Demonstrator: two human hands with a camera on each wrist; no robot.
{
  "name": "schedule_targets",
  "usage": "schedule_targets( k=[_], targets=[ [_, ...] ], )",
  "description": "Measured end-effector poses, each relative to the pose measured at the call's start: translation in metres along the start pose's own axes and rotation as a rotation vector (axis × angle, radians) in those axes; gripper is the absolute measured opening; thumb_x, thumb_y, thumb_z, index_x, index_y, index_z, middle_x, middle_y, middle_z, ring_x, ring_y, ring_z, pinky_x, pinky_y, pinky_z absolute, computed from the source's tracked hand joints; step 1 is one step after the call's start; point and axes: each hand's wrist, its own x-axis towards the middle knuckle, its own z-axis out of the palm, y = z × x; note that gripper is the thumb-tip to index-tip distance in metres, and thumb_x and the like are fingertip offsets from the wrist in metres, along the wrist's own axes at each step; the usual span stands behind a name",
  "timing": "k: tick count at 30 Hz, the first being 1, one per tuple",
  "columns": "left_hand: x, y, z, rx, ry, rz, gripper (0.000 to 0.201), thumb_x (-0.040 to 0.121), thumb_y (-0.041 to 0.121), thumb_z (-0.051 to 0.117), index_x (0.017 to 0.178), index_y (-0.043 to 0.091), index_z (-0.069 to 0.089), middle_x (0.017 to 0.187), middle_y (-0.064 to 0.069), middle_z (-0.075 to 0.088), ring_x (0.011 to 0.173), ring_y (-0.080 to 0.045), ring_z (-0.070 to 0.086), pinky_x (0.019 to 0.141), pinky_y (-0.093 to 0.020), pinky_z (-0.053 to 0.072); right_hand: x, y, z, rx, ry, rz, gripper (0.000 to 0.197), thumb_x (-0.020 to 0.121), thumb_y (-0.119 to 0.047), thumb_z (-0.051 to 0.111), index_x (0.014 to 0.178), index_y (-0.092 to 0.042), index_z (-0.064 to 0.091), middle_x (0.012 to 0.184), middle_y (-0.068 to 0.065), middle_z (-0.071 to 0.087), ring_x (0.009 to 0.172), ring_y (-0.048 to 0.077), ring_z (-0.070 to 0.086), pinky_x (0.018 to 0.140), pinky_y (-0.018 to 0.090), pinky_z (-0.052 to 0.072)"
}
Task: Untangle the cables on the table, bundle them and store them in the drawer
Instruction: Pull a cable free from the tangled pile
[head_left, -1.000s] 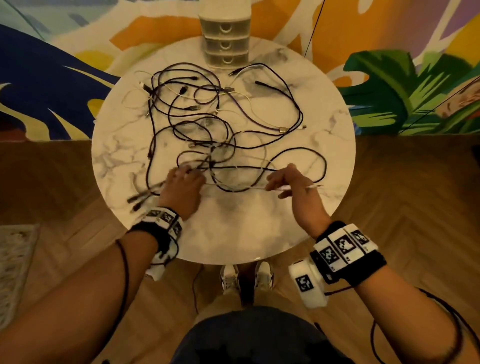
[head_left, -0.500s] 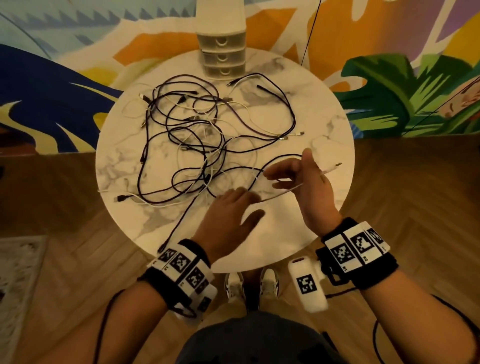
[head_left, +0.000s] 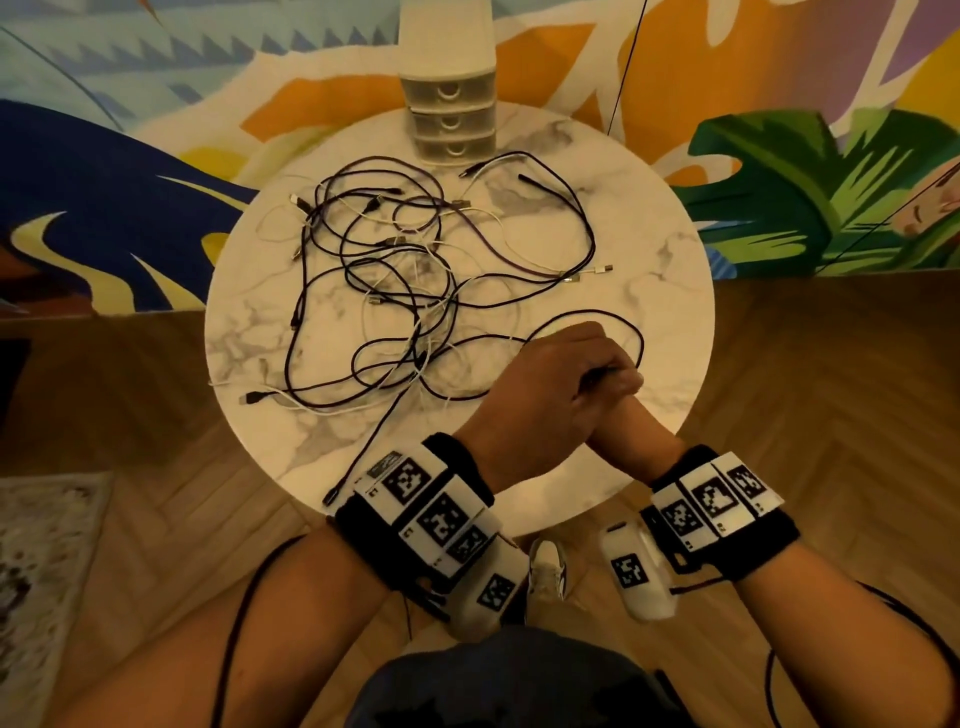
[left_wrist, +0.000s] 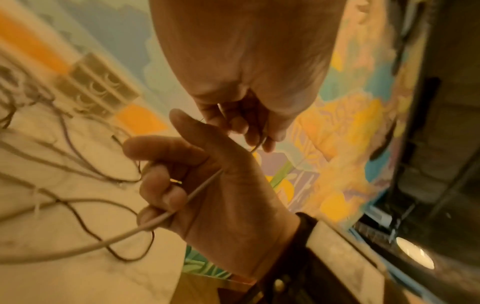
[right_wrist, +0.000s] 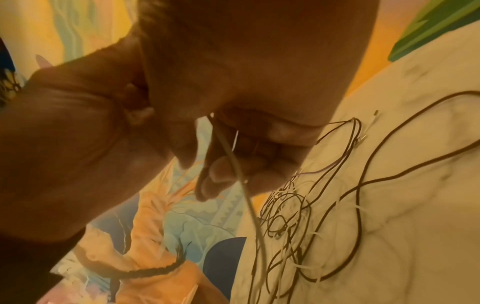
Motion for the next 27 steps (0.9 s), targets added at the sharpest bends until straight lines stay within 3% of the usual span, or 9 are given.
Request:
schedule_targets(
  k=[3, 5, 9, 13, 16, 18, 20, 23, 27],
  targets=[
    [-0.002, 0.0, -0.002, -0.182, 0.016, -0.148, 0.011, 0.093, 0.012, 0.055, 0.088, 0.009, 0.064, 0.08, 0.006, 0.057, 0.06, 0.009, 0.055, 0.053, -0.001, 0.035, -0.002, -0.006, -0.002, -0.06, -0.124, 0.0, 0.02, 0.095, 0.0, 0.045, 0.1, 0.003, 0.065, 0.088, 0.005, 0.07, 0.074, 0.002, 0.067, 0.056, 0.005, 0.044],
    [-0.008, -0.01, -0.002, -0.155, 0.075, -0.173, 0.008, 0.092, 0.02, 0.056, 0.095, 0.016, 0.063, 0.088, 0.009, 0.058, 0.073, 0.004, 0.056, 0.061, -0.005, 0.039, 0.004, 0.002, 0.0, -0.063, -0.212, -0.051, 0.041, 0.102, -0.015, 0.036, 0.075, -0.004, 0.066, 0.065, 0.0, 0.069, 0.051, 0.006, 0.06, 0.052, 0.017, 0.049],
    [-0.029, -0.052, 0.004, -0.033, 0.004, -0.297, 0.044, 0.085, 0.042, 0.063, 0.125, 0.03, 0.048, 0.113, 0.015, 0.049, 0.082, 0.003, 0.048, 0.068, -0.008, 0.04, 0.017, 0.014, 0.006, 0.031, -0.05, -0.043, 0.056, 0.103, -0.027, 0.028, 0.062, -0.007, 0.06, 0.055, 0.009, 0.062, 0.048, 0.014, 0.054, 0.054, 0.027, 0.044],
    [-0.079, -0.114, 0.026, 0.079, -0.457, -0.528, 0.035, 0.086, 0.045, 0.061, 0.11, 0.02, 0.06, 0.101, 0.008, 0.06, 0.074, 0.003, 0.051, 0.069, -0.015, 0.044, 0.027, 0.015, 0.004, 0.734, 0.085, 0.021, 0.059, 0.101, -0.03, 0.028, 0.047, -0.014, 0.045, 0.047, 0.006, 0.049, 0.045, 0.019, 0.045, 0.054, 0.03, 0.042],
    [-0.119, -0.166, 0.015, 0.162, -0.292, -0.604, 0.04, 0.086, 0.053, 0.053, 0.097, 0.016, 0.063, 0.096, 0.001, 0.06, 0.086, -0.016, 0.057, 0.085, -0.039, 0.048, 0.028, 0.017, -0.015, 1.237, -0.082, 0.002, 0.054, 0.095, -0.036, 0.027, 0.044, -0.02, 0.038, 0.046, 0.0, 0.036, 0.039, 0.013, 0.031, 0.042, 0.023, 0.038],
    [-0.123, -0.19, -0.009, 0.188, -0.13, -0.696, 0.033, 0.092, 0.039, 0.052, 0.101, 0.008, 0.064, 0.102, -0.012, 0.063, 0.095, -0.029, 0.06, 0.088, -0.039, 0.046, 0.028, 0.021, -0.036, 1.347, -0.033, -0.061, 0.049, 0.09, -0.037, 0.03, 0.044, -0.021, 0.037, 0.045, -0.004, 0.032, 0.032, 0.007, 0.025, 0.035, 0.017, 0.027],
    [-0.105, -0.192, -0.037, 0.217, -0.004, -0.731, 0.022, 0.097, 0.023, 0.048, 0.098, 0.008, 0.064, 0.099, -0.015, 0.065, 0.091, -0.031, 0.061, 0.083, -0.038, 0.048, 0.03, 0.022, -0.055, 1.26, 0.133, -0.078, 0.052, 0.093, -0.038, 0.028, 0.044, -0.021, 0.034, 0.043, -0.005, 0.028, 0.033, 0.008, 0.02, 0.035, 0.016, 0.018],
    [-0.058, -0.152, -0.054, 0.188, 0.15, -0.632, 0.031, 0.099, 0.03, 0.041, 0.089, 0.011, 0.065, 0.083, -0.007, 0.066, 0.078, -0.027, 0.062, 0.072, -0.038, 0.051, 0.029, 0.013, -0.058, 0.769, 0.363, -0.112, 0.068, 0.099, -0.047, 0.019, 0.041, -0.02, 0.039, 0.04, -0.005, 0.03, 0.037, 0.009, 0.023, 0.04, 0.019, 0.019],
    [-0.018, -0.069, -0.021, 0.517, 0.032, -0.443, 0.042, 0.098, 0.041, 0.029, 0.089, 0.016, 0.062, 0.087, -0.005, 0.064, 0.081, -0.025, 0.059, 0.069, -0.035, 0.047, 0.014, -0.007, -0.004, 0.101, 0.057, -0.159, 0.083, 0.079, -0.082, 0.019, 0.051, -0.016, 0.061, 0.051, 0.004, 0.058, 0.045, 0.003, 0.046, 0.07, 0.026, 0.042]
  ],
)
